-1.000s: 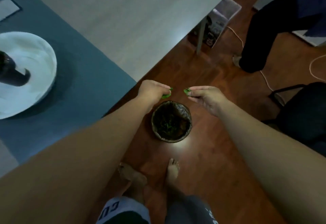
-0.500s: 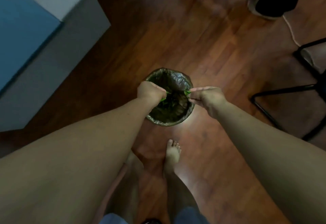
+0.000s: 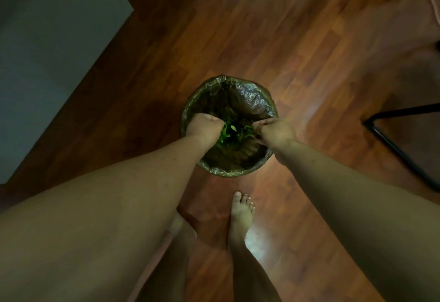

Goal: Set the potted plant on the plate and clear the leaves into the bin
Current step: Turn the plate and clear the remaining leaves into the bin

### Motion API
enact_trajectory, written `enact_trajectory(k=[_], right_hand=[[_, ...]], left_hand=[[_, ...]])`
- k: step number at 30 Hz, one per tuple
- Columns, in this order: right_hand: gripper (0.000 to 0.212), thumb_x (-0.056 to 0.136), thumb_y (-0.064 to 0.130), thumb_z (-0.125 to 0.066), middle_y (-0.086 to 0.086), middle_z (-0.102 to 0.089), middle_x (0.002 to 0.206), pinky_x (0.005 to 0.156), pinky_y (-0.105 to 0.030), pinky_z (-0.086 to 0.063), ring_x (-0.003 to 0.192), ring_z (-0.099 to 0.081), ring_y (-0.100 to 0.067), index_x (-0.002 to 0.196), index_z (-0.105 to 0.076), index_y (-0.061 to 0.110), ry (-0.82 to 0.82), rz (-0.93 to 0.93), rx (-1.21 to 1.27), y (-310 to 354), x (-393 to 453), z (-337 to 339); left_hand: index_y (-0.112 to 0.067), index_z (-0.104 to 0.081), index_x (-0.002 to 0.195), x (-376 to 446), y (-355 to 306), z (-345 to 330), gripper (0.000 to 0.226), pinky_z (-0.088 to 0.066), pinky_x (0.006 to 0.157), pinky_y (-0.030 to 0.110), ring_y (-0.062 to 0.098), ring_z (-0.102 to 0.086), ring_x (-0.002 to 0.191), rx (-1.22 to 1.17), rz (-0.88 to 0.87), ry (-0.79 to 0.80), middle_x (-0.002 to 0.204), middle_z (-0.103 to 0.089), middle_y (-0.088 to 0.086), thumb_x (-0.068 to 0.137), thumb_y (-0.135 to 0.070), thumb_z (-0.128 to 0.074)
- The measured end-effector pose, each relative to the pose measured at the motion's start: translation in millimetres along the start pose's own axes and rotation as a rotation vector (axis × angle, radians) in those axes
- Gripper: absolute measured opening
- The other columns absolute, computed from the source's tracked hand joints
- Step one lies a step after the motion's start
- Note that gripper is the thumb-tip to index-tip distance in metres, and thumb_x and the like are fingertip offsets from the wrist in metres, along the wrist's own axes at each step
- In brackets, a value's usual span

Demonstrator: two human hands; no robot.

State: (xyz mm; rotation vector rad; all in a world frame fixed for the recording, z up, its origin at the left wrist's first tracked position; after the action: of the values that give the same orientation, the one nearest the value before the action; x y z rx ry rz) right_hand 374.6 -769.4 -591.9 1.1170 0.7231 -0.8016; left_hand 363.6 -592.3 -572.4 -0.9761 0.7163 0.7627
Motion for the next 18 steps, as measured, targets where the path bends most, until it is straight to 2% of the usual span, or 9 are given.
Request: enact_trajectory(k=[2, 4, 8, 12, 14, 16, 18], right_hand=[[0.03, 0.089, -0.002, -0.054, -0.004, -0.073, 0.088, 0.086, -0.044, -0.06, 0.092, -0.072, -0.026, 0.073, -0.072, 0.016, -0.008, 0.018, -0.098, -1.1, 0.3, 0.6], [0.034, 0.087, -0.003, -0.053, -0.002, -0.073, 0.089, 0.087, -0.044, -0.06, 0.091, -0.072, -0.025, 0.07, -0.072, 0.021, 0.002, 0.039, -0.15, 1.9, -4.4, 1.7], [0.033, 0.084, -0.008, -0.054, -0.003, -0.071, 0.084, 0.086, -0.042, -0.06, 0.088, -0.071, -0.026, 0.075, -0.072, 0.018, -0.005, 0.079, -0.181, 18.7, -27.0, 8.3], [0.032, 0.085, -0.009, -0.054, -0.008, -0.068, 0.076, 0.076, -0.046, -0.062, 0.079, -0.072, -0.036, 0.068, -0.066, 0.015, -0.04, 0.149, -0.159, 53.1, -67.5, 16.1], [0.026, 0.087, -0.005, -0.056, -0.01, -0.068, 0.08, 0.073, -0.046, -0.062, 0.074, -0.07, -0.032, 0.073, -0.067, 0.013, -0.044, 0.204, -0.173, 74.4, -92.4, 21.4], [0.015, 0.09, 0.003, -0.059, -0.009, -0.068, 0.079, 0.07, -0.046, -0.062, 0.066, -0.066, -0.024, 0.082, -0.07, 0.009, -0.057, 0.266, -0.176, 105.8, -130.1, 31.6], [0.013, 0.091, 0.01, -0.06, -0.006, -0.068, 0.072, 0.065, -0.042, -0.061, 0.059, -0.064, -0.021, 0.083, -0.07, 0.012, -0.082, 0.339, -0.193, 139.7, -170.3, 43.2]], left_hand=[[-0.015, -0.07, 0.118, 0.9, -0.6, -0.6, 0.031, -0.049, 0.089, 0.029, 0.022, -0.065, 0.105, -0.013, -0.001, 0.003, 0.112, -0.07, 0.004, 0.094, -0.026, -0.055], [-0.014, -0.071, 0.115, 0.4, -0.3, 1.4, 0.029, -0.052, 0.092, 0.032, 0.022, -0.066, 0.104, -0.016, -0.003, 0.001, 0.111, -0.071, 0.005, 0.094, -0.025, -0.055], [-0.012, -0.073, 0.107, -12.3, -9.8, 12.2, 0.025, -0.056, 0.091, 0.038, 0.023, -0.069, 0.097, -0.02, -0.016, -0.008, 0.101, -0.073, 0.006, 0.094, -0.024, -0.056], [-0.011, -0.073, 0.093, -44.5, -38.4, 38.0, 0.022, -0.057, 0.077, 0.035, 0.026, -0.069, 0.082, 0.003, -0.073, 0.008, 0.085, -0.072, 0.008, 0.093, -0.023, -0.055], [-0.015, -0.065, 0.08, -64.7, -58.0, 53.1, 0.018, -0.051, 0.068, 0.033, 0.024, -0.061, 0.073, 0.015, -0.123, 0.014, 0.079, -0.064, 0.008, 0.091, -0.026, -0.055], [-0.018, -0.059, 0.077, -96.6, -85.6, 77.6, 0.017, -0.047, 0.064, 0.032, 0.022, -0.057, 0.071, -0.01, -0.169, 0.005, 0.078, -0.059, 0.009, 0.089, -0.029, -0.055], [-0.017, -0.063, 0.077, -134.4, -114.8, 103.5, 0.021, -0.048, 0.064, 0.032, 0.024, -0.061, 0.071, -0.073, -0.192, -0.012, 0.078, -0.065, 0.012, 0.09, -0.031, -0.055]])
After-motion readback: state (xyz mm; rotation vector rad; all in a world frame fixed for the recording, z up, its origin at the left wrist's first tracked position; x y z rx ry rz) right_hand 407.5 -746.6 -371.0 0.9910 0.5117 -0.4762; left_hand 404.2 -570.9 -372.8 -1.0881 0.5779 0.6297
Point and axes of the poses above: each hand's wrist, its own x-axis towards the middle knuckle, its own z-axis out of the back of the hand, y = z × x, the point moved 2 cm from there along x, towards the middle knuckle
